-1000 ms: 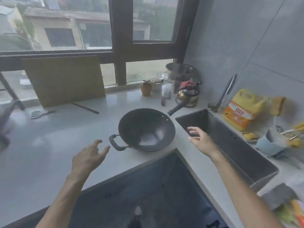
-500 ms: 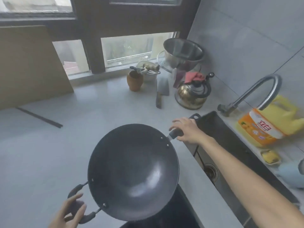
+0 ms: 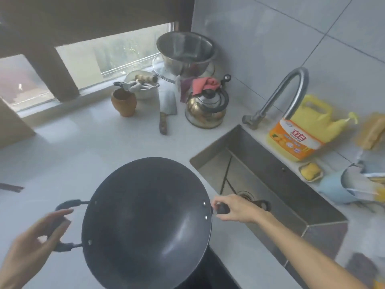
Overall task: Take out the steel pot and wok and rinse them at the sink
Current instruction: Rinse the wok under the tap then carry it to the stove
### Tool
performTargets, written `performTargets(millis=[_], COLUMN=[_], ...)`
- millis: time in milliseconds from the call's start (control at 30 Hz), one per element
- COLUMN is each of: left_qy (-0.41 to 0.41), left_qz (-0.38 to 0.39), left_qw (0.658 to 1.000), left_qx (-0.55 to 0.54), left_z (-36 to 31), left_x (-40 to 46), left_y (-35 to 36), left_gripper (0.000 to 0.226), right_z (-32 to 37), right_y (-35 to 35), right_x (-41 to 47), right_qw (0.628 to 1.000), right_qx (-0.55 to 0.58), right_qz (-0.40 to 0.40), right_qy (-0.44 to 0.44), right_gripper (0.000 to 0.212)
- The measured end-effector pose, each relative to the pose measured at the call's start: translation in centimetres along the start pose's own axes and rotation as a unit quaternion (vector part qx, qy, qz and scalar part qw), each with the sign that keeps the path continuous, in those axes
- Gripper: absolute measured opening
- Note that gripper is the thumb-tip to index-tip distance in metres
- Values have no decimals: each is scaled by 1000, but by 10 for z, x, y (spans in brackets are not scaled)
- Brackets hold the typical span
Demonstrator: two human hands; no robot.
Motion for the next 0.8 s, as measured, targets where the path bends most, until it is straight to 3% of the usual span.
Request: performTargets(millis=[200, 333, 433, 633, 800], left_qy=[129, 209, 260, 321, 287], left_qz=[33, 133, 189, 239, 240], left_qw=[991, 967, 947, 908, 915], left_qx=[-10, -55, -15, 124, 149], left_z=[-182, -299, -360, -386, -361], left_x=[51, 84, 105, 171, 200], left_y=[75, 167, 229, 340, 398], left_gripper=[25, 19, 16, 38, 14], right_z=[-102, -174, -213, -287, -328], right_y=[-29, -41, -35, -5, 24], right_x=[-120, -189, -213, -209, -177], right_qw=[980, 952, 935, 906, 904], right_qx=[117, 164, 194, 233, 240], right_qz=[-142, -209, -235, -255, -226], right_qy=[81, 152, 180, 244, 272], right_gripper=[16, 19, 22, 22, 17])
Point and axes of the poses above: each hand's wrist, its own x-axis towards the middle knuckle, its own y-axis out of the palm, z = x × y, the point moved 9 cm from there along x, towards the middle knuckle, and after that the axes turned 1 degree about z, right-handed, at the moved point
